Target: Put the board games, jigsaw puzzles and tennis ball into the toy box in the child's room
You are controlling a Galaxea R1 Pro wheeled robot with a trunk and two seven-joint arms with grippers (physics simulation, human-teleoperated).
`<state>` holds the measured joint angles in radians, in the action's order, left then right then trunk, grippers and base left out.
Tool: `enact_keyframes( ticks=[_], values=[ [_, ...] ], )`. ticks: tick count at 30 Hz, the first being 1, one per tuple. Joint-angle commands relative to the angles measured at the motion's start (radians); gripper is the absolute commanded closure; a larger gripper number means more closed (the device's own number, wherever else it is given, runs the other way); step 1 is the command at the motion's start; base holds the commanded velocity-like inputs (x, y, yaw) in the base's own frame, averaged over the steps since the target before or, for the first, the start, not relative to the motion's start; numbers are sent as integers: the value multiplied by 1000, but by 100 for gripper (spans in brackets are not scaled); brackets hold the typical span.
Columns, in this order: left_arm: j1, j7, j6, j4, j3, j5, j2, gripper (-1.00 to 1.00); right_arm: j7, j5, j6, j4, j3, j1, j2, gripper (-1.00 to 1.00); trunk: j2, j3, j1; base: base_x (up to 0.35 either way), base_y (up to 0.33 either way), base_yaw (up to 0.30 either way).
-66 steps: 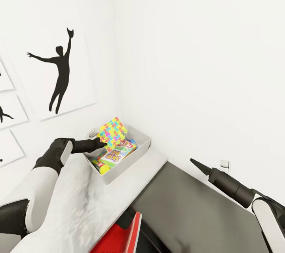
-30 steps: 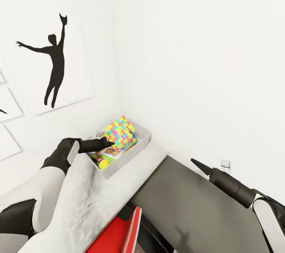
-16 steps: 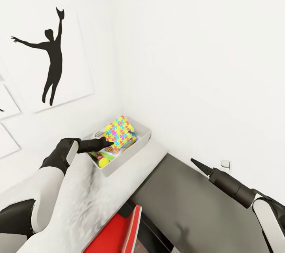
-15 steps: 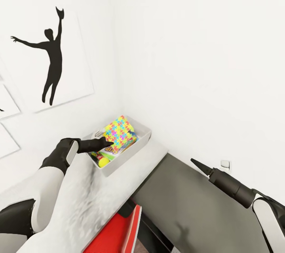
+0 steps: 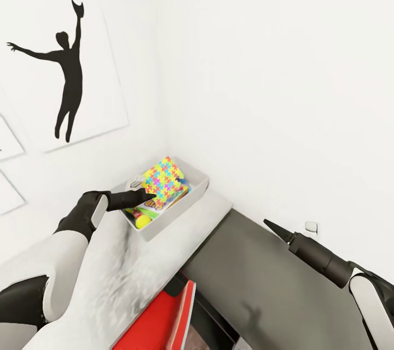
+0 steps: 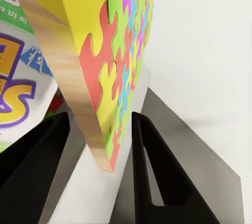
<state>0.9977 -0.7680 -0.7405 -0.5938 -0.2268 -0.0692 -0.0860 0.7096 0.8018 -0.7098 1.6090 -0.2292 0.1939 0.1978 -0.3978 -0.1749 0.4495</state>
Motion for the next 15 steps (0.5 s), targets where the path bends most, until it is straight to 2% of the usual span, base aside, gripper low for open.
enact_keyframes(
  ticks=[1, 15],
  values=[
    [1, 1, -8, 0, -2, -7, 0, 100, 1, 4, -7, 0, -1, 1, 0, -100, -2, -4, 1, 0, 0, 0],
    [1, 1, -8, 0, -2, -6, -1, 100, -3, 4, -7, 0, -1, 1, 0, -100, -2, -24, 1, 0, 0, 0]
  ],
)
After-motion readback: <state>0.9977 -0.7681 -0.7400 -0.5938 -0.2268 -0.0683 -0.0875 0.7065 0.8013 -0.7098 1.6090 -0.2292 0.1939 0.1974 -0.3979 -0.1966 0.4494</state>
